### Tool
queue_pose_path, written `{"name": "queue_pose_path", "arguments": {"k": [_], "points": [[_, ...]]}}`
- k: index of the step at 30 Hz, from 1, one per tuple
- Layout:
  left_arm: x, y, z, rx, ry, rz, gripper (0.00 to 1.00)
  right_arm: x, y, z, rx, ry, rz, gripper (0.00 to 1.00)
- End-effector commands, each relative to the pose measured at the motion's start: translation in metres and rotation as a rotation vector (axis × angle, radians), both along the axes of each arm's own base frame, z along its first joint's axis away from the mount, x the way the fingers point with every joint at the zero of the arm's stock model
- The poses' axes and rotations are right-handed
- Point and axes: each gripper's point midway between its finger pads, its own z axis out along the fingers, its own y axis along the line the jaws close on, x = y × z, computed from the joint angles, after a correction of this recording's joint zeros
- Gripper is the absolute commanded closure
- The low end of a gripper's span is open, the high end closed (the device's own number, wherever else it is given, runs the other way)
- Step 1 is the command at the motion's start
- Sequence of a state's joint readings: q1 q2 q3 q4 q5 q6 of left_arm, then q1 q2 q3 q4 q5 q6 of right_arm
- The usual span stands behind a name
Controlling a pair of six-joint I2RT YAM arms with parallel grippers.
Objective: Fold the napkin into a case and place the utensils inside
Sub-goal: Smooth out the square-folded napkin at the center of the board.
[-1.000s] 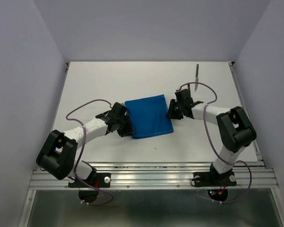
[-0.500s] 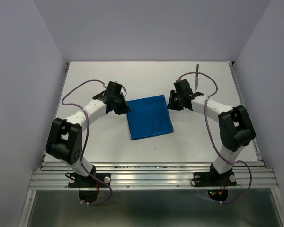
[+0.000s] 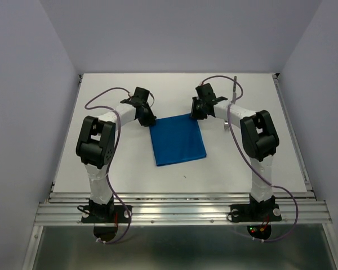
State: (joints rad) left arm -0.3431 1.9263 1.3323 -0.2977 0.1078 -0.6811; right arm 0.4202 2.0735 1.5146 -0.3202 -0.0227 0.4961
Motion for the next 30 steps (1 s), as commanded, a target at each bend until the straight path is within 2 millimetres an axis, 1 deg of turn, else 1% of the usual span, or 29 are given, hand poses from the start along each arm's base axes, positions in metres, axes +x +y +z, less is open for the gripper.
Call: {"name": "queue_pose_path", "arguments": {"k": [1,2,3,4,8,9,10,15,16,19,20,21,23,24,25,26,27,28,29,30], "points": [[0.018,0.002,0.008,0.015,-0.028,-0.019,0.76,0.025,0.005,0.018,-0.035,-0.068,0.005,0.76],[0.021,0.002,0.008,0.018,-0.032,-0.022,0.76,0.026,0.004,0.01,-0.048,-0.056,0.004,0.76],[0.021,0.001,0.005,0.02,-0.027,-0.025,0.76,0.032,0.004,0.014,-0.054,-0.069,-0.005,0.76],[0.022,0.001,0.001,0.026,-0.019,-0.027,0.76,0.036,-0.001,0.012,-0.06,-0.068,-0.021,0.76],[0.025,0.001,-0.008,0.032,-0.003,-0.04,0.76,0.037,-0.008,0.001,-0.091,-0.049,-0.069,0.79],[0.025,0.0,-0.009,0.032,0.0,-0.04,0.76,0.039,-0.016,-0.002,-0.103,-0.044,-0.088,0.79],[0.024,0.0,-0.013,0.036,0.01,-0.045,0.76,0.039,-0.017,-0.005,-0.109,-0.039,-0.091,0.79],[0.024,-0.001,-0.015,0.038,0.015,-0.058,0.76,0.036,-0.022,-0.018,-0.142,-0.018,-0.101,0.79],[0.024,0.0,-0.015,0.038,0.014,-0.059,0.76,0.035,-0.023,-0.021,-0.148,-0.011,-0.103,0.78],[0.025,0.0,-0.01,0.041,0.005,-0.065,0.76,0.03,-0.027,-0.023,-0.167,0.008,-0.105,0.79],[0.025,0.0,-0.007,0.041,0.001,-0.069,0.76,0.03,-0.028,-0.017,-0.165,-0.001,-0.108,0.79],[0.025,0.0,-0.005,0.04,-0.003,-0.071,0.76,0.028,-0.029,-0.016,-0.166,0.0,-0.108,0.79],[0.025,-0.002,0.01,0.025,-0.031,-0.077,0.76,0.026,-0.029,-0.005,-0.154,-0.015,-0.106,0.79],[0.025,-0.003,0.016,0.019,-0.046,-0.085,0.76,0.024,-0.029,0.008,-0.14,-0.035,-0.105,0.79],[0.025,-0.004,0.031,0.015,-0.079,-0.088,0.76,0.023,-0.029,0.015,-0.131,-0.053,-0.106,0.79],[0.025,-0.004,0.038,0.019,-0.095,-0.092,0.76,0.022,-0.03,0.023,-0.122,-0.066,-0.11,0.79],[0.023,-0.008,0.047,0.02,-0.113,-0.101,0.76,0.02,-0.029,0.041,-0.099,-0.096,-0.114,0.79],[0.021,-0.007,0.061,0.03,-0.143,-0.103,0.76,0.013,-0.031,0.04,-0.094,-0.091,-0.112,0.79],[0.018,-0.007,0.067,0.032,-0.152,-0.108,0.76,0.009,-0.033,0.044,-0.087,-0.097,-0.115,0.79],[0.012,-0.007,0.068,0.033,-0.151,-0.112,0.76,0.002,-0.029,0.048,-0.077,-0.102,-0.112,0.79]]}}
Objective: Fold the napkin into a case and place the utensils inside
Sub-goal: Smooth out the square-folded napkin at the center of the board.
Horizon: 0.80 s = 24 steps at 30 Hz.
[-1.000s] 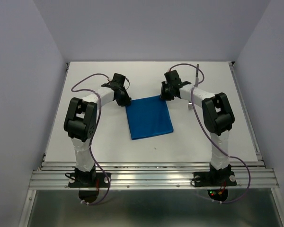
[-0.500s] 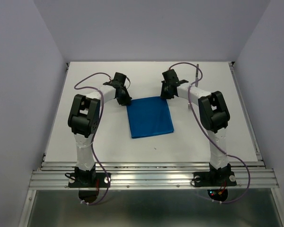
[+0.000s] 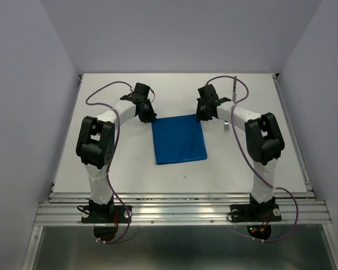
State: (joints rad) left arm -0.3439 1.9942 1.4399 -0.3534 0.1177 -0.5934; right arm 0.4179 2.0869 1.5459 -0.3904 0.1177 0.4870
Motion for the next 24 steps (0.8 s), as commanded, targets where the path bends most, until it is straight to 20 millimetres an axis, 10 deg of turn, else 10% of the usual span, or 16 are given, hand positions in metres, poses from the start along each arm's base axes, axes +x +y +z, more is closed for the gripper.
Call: {"name": "queue_pose_path", "arguments": {"k": [1,15,24], "points": [[-0.007,-0.006,0.079,-0.021,-0.164,-0.045,0.76,-0.016,-0.002,0.057,0.056,-0.118,-0.014,0.79],[-0.125,-0.027,0.032,-0.156,0.011,-0.137,0.79,-0.144,0.003,0.023,0.159,0.028,0.063,0.8],[-0.167,-0.031,-0.004,-0.16,0.09,-0.128,0.82,-0.171,-0.01,-0.004,0.13,0.085,0.044,0.81]]}}
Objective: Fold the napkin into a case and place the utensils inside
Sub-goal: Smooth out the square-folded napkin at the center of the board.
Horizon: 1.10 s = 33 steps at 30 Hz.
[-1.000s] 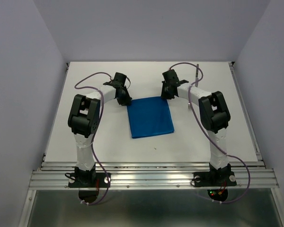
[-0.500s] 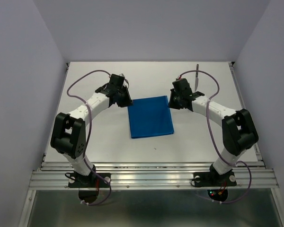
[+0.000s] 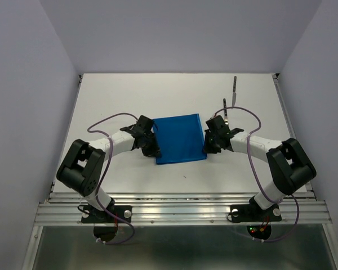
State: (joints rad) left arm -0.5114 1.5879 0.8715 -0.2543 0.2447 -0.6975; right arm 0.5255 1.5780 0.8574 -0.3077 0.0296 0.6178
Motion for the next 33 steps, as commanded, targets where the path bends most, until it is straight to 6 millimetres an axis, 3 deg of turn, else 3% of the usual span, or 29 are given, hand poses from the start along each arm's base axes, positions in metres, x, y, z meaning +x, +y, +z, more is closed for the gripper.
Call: {"name": "queue_pose_path", "arguments": {"k": [1,8,13,17,22,33], "points": [[0.0,-0.006,0.006,-0.043,-0.04,0.017,0.82,0.008,0.005,0.009,0.031,-0.056,-0.014,0.81],[-0.011,-0.001,-0.009,-0.021,-0.005,0.012,0.85,0.001,-0.002,-0.011,-0.008,-0.015,-0.02,0.82],[-0.007,-0.005,0.016,-0.051,-0.059,0.017,0.85,0.001,-0.006,0.006,0.002,-0.06,-0.043,0.82],[-0.01,-0.001,0.022,-0.037,-0.067,0.014,0.85,0.004,-0.02,0.023,-0.016,-0.134,-0.107,0.78],[-0.022,0.003,0.009,-0.026,-0.033,0.009,0.85,0.001,-0.029,0.025,-0.037,-0.138,-0.137,0.73],[-0.039,0.004,-0.022,-0.023,0.031,-0.003,0.85,-0.011,-0.014,0.01,0.035,-0.068,-0.106,0.65]]}}
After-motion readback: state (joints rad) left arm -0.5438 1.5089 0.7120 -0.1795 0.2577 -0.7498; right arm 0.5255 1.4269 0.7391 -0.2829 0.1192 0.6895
